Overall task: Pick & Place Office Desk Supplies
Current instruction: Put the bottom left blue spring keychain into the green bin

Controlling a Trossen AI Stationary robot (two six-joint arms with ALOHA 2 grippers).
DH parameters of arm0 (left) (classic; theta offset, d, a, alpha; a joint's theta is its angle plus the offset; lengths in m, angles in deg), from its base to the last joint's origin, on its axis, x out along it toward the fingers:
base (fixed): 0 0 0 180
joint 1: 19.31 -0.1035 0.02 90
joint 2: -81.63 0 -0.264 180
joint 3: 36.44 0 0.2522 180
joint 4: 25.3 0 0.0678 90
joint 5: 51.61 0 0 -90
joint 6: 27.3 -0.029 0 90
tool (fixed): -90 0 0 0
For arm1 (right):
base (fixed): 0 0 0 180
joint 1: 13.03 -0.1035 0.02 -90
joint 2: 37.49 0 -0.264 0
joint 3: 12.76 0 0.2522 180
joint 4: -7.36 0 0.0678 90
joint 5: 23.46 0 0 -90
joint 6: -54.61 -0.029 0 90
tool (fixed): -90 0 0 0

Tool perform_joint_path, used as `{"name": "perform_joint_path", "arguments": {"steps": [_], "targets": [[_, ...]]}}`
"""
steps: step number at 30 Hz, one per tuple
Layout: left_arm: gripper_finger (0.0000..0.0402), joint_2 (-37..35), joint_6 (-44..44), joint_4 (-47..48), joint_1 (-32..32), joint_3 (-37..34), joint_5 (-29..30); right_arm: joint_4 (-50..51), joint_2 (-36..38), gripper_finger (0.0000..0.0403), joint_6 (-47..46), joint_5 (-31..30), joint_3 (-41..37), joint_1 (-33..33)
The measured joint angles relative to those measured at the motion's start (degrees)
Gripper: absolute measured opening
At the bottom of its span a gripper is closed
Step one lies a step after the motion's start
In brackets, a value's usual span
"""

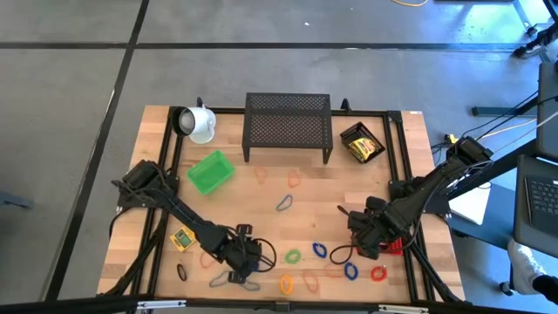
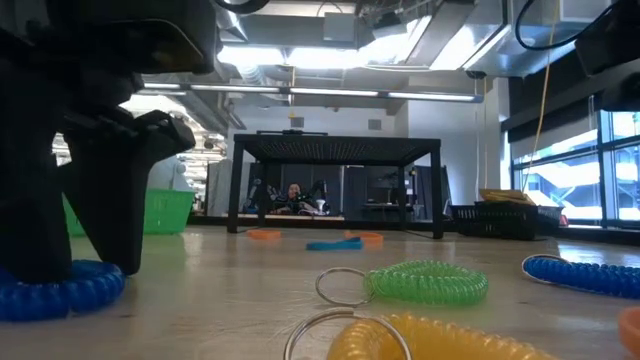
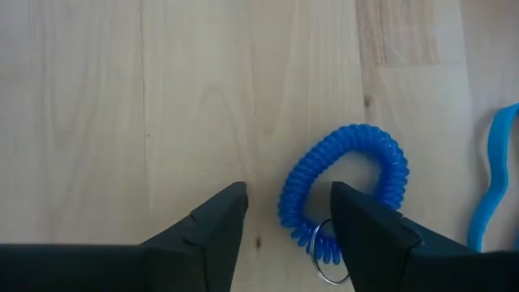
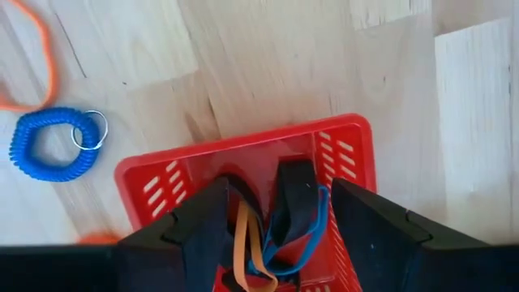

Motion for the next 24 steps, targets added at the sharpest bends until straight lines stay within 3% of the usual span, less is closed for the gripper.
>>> {"name": "perform_joint_path", "arguments": {"steps": [4,12,16,21,24], "targets": [[0.0134,0.13,-1.26,0.48,-0.12,-0.03,1.33,-0.13,0.0,0.0222,0.01,-3.12,0.0,0.0],[0.0014,-0.05,0.06,1.15,-1.88,-0.16,-1.71,-0.15,0.0,0.0222,1.69,-6.86,0.0,0.0],[0.0015,-1.98,1.49,0.86,-2.88,-0.38,-2.06,-0.18,0.0,0.0222,1.73,-7.33,0.0,0.0],[0.0016,-7.22,0.12,0.62,-5.51,-0.63,7.43,-0.88,0.0,0.0222,1.67,-7.91,0.0,0.0],[0.0016,-11.12,-0.05,0.2,-7.13,-0.57,11.71,-2.37,0.0,0.0222,1.7,-11.8,0.0,0.0]]}}
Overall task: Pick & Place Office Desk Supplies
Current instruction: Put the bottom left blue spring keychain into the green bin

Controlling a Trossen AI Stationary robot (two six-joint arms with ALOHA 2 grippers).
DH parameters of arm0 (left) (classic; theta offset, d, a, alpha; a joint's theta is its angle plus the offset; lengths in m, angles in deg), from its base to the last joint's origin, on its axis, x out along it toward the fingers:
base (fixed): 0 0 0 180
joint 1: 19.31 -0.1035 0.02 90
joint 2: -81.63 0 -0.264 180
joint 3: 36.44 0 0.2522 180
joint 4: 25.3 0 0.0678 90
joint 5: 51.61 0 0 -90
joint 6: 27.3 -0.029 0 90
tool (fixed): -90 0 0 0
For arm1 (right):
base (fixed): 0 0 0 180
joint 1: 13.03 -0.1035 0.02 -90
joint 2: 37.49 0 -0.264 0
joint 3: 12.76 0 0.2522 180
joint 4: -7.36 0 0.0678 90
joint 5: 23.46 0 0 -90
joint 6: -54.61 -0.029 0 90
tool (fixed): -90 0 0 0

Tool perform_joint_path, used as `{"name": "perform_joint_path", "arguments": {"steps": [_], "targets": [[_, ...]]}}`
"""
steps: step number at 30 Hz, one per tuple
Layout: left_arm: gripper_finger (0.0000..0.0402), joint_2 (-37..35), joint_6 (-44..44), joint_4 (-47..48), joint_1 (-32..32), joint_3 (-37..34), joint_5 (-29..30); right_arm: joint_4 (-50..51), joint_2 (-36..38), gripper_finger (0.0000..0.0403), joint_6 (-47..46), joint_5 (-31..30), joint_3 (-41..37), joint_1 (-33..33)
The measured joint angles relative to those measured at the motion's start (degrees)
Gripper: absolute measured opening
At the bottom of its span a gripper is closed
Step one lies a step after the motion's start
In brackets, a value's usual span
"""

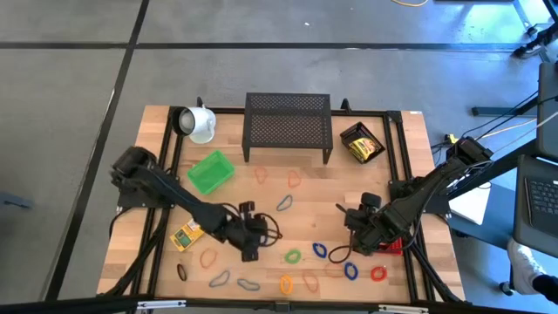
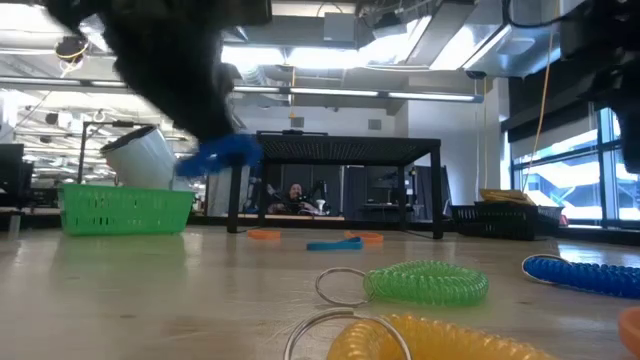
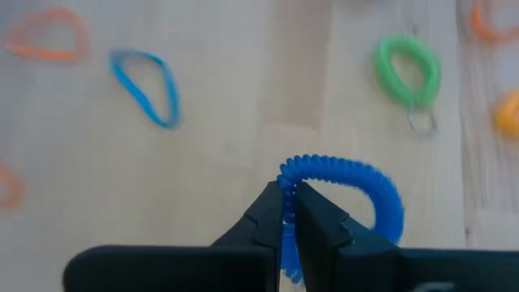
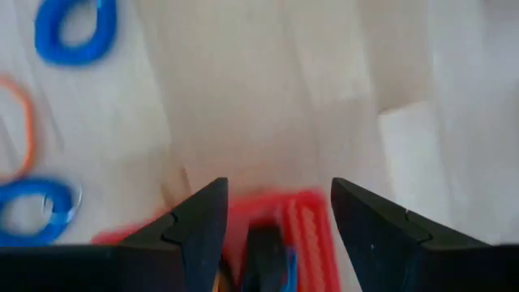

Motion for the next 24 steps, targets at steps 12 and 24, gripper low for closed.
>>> {"name": "perform_joint_path", "arguments": {"steps": [12,24], "targets": [[0.0017,-12.57,-9.94,-16.49,-6.02,0.06,14.77,-9.54,0.0,0.0216,1.73,-32.8,0.0,0.24],[0.0017,-19.77,-8.01,-4.24,-10.45,0.15,11.99,-10.14,0.0,0.0212,3.45,-34.79,0.0,0.22]]}}
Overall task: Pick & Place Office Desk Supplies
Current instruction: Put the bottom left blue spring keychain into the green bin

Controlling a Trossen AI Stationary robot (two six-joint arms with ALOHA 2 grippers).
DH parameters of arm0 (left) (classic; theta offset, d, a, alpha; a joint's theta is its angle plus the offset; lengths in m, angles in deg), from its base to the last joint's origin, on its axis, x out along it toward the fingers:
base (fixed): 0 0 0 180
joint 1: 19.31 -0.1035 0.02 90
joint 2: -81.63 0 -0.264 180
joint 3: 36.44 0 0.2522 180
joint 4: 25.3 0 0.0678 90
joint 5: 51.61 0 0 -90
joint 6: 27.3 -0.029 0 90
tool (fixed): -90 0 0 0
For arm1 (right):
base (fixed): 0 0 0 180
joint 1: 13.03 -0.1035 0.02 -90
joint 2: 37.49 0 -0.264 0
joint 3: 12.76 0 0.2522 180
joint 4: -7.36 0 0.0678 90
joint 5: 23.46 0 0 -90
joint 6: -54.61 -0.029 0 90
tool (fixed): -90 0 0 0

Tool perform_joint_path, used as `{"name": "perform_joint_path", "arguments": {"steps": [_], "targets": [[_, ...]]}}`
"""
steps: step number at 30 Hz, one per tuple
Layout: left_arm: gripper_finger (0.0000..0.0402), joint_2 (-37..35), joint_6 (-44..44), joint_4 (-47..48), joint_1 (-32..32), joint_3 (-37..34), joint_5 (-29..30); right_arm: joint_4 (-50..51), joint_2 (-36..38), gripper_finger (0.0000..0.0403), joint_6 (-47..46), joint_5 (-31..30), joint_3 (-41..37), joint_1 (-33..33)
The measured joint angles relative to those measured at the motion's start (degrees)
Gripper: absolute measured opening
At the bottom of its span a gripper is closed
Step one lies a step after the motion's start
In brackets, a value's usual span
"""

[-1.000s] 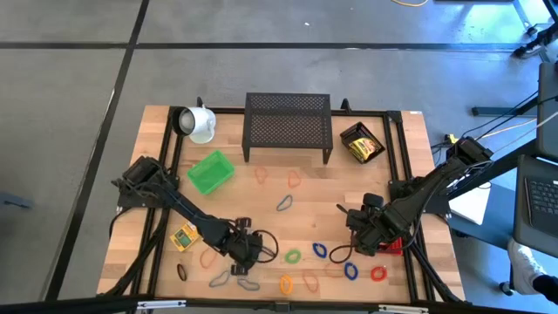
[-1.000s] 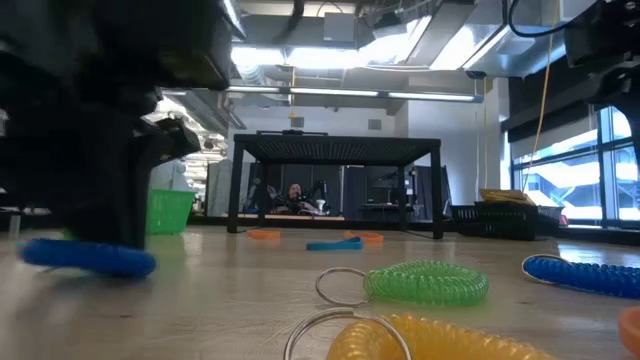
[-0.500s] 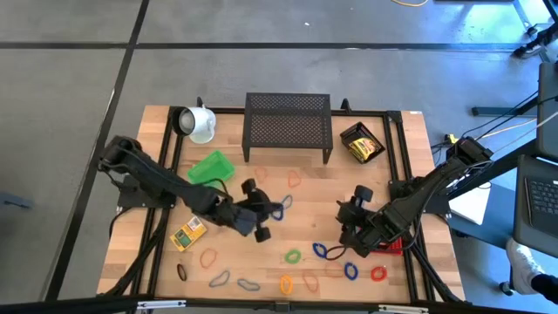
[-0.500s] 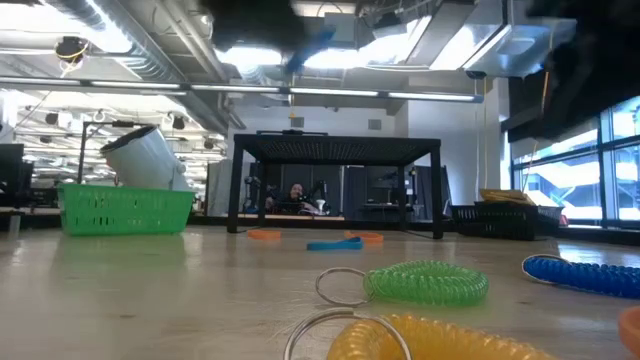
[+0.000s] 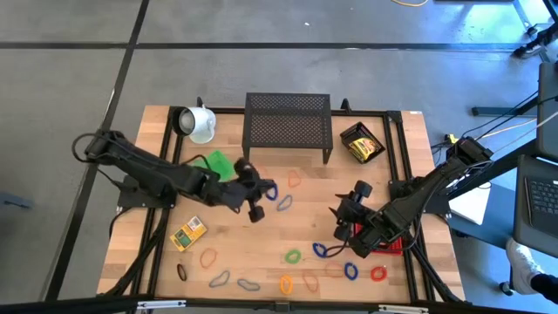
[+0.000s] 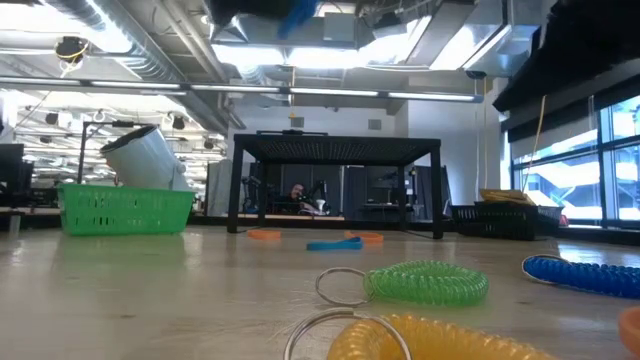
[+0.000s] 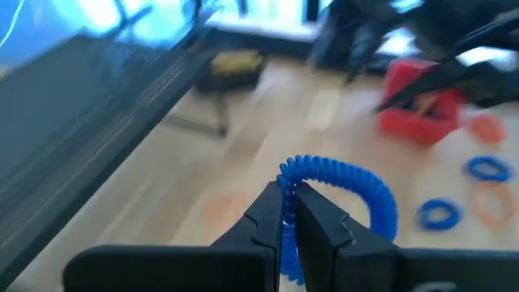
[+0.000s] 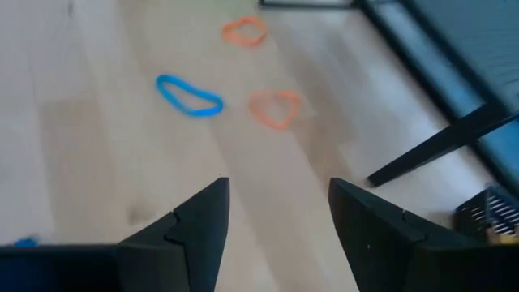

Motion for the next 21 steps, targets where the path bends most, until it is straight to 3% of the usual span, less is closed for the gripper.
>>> {"name": "perform_joint_path", "arguments": {"steps": [8,12,21], "targets": [[0.0017,-2.52,13.09,28.87,-6.23,0.0,-0.22,-0.4,0.0,0.0212,-0.52,15.7,0.0,0.0],[0.0015,-2.46,17.28,41.92,-10.39,0.0,-4.17,-0.78,0.0,0.0212,-0.63,24.22,0.0,0.0],[0.0009,-2.94,18.23,56.58,-18.44,0.0,-7.9,-1.94,0.0,0.0212,-0.63,35.57,0.0,0.0]]}}
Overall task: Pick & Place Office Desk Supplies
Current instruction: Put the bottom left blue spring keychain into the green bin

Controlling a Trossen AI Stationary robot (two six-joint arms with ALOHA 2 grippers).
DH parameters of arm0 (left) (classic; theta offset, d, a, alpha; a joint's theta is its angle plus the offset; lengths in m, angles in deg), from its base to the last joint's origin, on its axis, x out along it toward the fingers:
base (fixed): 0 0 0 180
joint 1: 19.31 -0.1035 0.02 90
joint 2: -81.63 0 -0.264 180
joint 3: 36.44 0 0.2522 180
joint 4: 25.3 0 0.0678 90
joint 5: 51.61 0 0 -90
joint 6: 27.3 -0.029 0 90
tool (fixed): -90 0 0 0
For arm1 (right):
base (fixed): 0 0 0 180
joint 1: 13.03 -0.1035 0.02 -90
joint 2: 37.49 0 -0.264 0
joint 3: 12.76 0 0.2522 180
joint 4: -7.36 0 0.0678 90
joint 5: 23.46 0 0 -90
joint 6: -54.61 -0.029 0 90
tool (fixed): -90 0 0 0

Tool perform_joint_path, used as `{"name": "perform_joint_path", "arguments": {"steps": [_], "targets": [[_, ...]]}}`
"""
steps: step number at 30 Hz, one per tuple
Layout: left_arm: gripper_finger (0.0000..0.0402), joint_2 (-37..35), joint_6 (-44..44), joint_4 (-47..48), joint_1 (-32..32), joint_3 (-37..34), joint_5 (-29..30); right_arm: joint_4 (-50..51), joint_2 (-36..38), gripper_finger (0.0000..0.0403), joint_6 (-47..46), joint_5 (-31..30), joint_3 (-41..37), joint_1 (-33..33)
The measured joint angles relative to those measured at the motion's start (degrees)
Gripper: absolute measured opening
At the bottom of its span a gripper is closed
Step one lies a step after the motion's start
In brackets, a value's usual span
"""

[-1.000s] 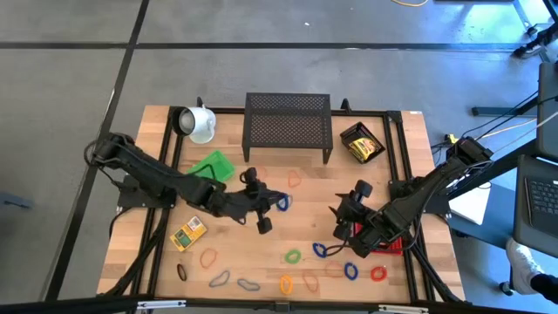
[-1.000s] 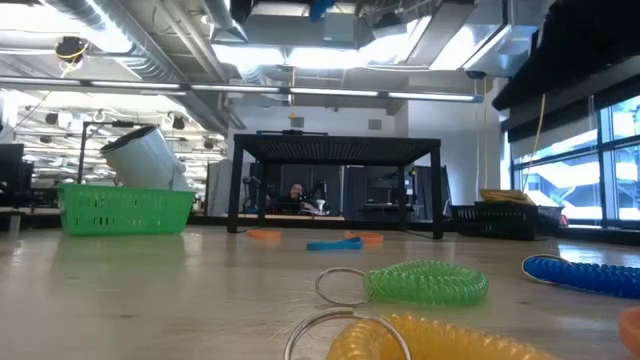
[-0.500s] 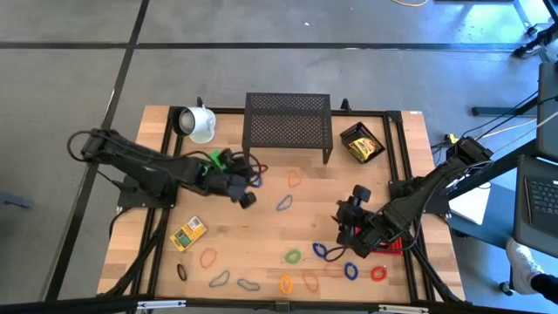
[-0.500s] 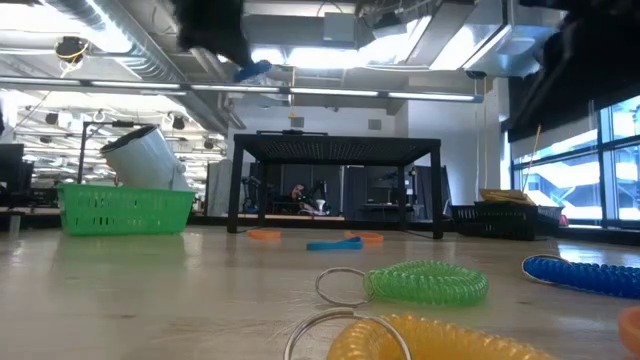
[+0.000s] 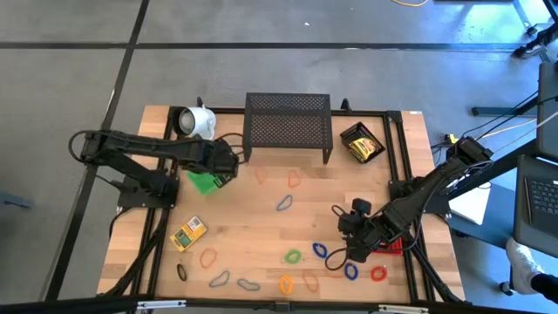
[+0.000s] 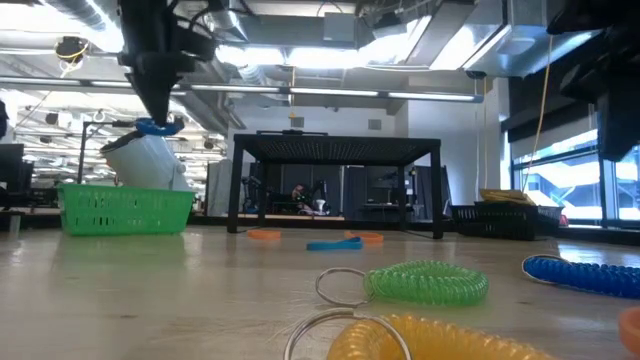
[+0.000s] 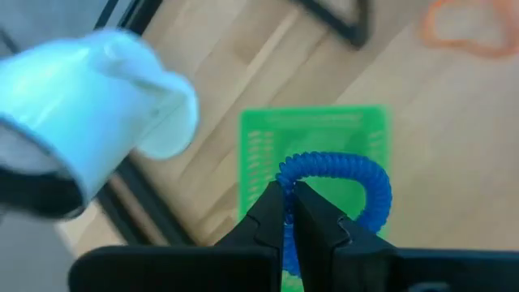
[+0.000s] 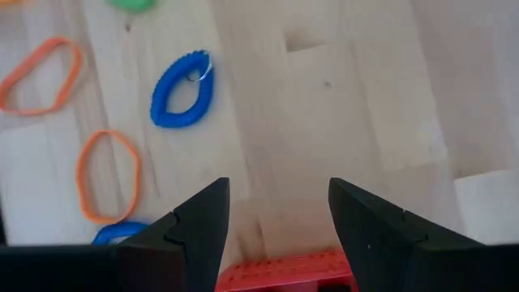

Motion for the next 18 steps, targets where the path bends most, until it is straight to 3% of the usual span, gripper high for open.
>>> {"name": "perform_joint_path", "arguments": {"steps": [5,12,18], "targets": [[0.0009,-0.81,0.21,0.25,-2.72,-1.95,-0.99,-1.05,0.0,0.0212,0.02,0.94,0.0,0.0],[0.0009,-7.89,7.05,-10.29,-3.59,-16.83,-1.42,-2.31,0.0,0.0212,0.02,0.91,0.0,0.0],[0.0008,-14.28,10.11,-19.14,-3.4,-25.46,-0.76,-2.71,0.0,0.0212,0.02,0.9,0.0,0.0]]}}
